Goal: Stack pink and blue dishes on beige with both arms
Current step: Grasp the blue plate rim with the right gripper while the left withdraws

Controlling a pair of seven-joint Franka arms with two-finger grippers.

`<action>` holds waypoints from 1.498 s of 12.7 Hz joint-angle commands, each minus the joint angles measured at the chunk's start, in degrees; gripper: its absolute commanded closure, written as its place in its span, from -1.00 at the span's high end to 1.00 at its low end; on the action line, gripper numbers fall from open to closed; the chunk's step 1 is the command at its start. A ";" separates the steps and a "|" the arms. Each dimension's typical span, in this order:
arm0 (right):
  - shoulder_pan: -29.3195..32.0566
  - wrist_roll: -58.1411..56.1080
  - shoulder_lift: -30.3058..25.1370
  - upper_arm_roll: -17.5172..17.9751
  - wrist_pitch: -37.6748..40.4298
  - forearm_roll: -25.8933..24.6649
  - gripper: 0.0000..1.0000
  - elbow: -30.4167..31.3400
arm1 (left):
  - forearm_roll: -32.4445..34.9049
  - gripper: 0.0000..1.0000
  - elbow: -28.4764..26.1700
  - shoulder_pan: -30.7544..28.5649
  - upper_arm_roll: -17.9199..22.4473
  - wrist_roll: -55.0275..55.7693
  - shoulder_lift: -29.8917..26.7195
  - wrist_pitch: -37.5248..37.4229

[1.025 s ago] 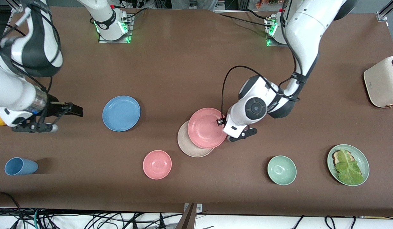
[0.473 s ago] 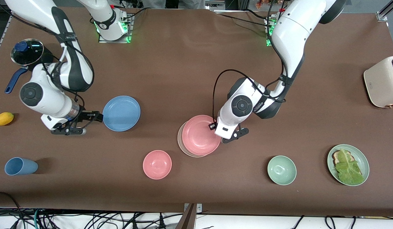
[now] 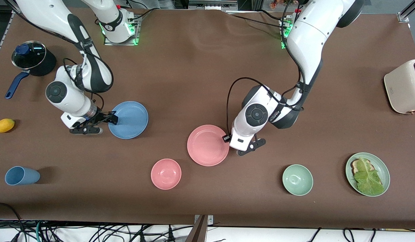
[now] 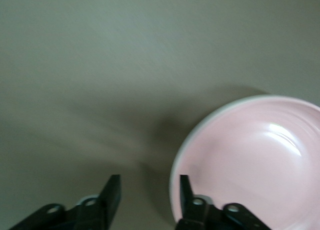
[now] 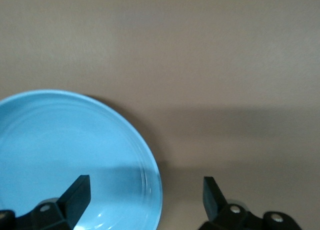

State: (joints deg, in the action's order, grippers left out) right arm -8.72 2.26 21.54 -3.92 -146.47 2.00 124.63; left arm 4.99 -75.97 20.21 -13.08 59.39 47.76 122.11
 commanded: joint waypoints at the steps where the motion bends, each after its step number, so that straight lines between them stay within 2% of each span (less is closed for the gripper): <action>1: 0.02 -0.07 -0.18 0.41 -2.07 0.11 0.92 1.84 | 2.39 1.00 1.09 -1.56 0.60 -1.98 -0.56 -4.41; 4: 0.02 0.02 1.22 0.67 -2.68 0.11 0.63 1.93 | 2.30 1.00 0.74 -7.44 0.60 -13.47 -2.22 -11.51; 7: 0.11 -0.24 2.28 0.76 -4.09 0.11 0.43 2.19 | 1.60 1.00 0.56 -13.86 0.25 -25.00 -3.81 -16.89; 9: 0.02 -0.24 2.11 0.76 -3.92 0.11 -0.02 2.19 | 1.42 1.00 0.56 -17.56 0.07 -30.19 -4.69 -18.65; 12: 0.02 -0.24 1.32 0.85 -3.47 0.11 -0.82 2.02 | 1.42 1.00 0.38 -22.83 -0.02 -38.71 -6.61 -21.89; 13: 0.02 -0.24 1.05 0.85 -3.39 0.11 -1.00 2.02 | 1.34 1.00 0.38 -24.84 -0.02 -41.00 -7.41 -23.30; 14: 0.02 -0.15 0.70 1.02 -2.69 0.11 -1.00 1.93 | 0.90 1.00 -0.31 -27.30 -1.06 -44.24 -8.63 -24.01; 16: 0.02 -0.15 -0.35 1.37 -1.20 0.11 -1.00 1.58 | -1.90 1.00 -5.47 -30.56 -1.07 -52.32 -15.47 -24.99; 19: 0.02 -0.07 -2.81 2.34 7.30 0.11 -1.00 -3.41 | -3.32 1.00 -13.14 -30.32 2.26 -55.44 -25.93 -24.81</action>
State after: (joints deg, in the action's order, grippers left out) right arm -8.88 2.26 20.94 -2.38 -145.26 2.00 124.33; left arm 3.47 -80.44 -10.40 -12.45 6.19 31.09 96.52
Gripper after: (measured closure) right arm 0.925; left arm 0.000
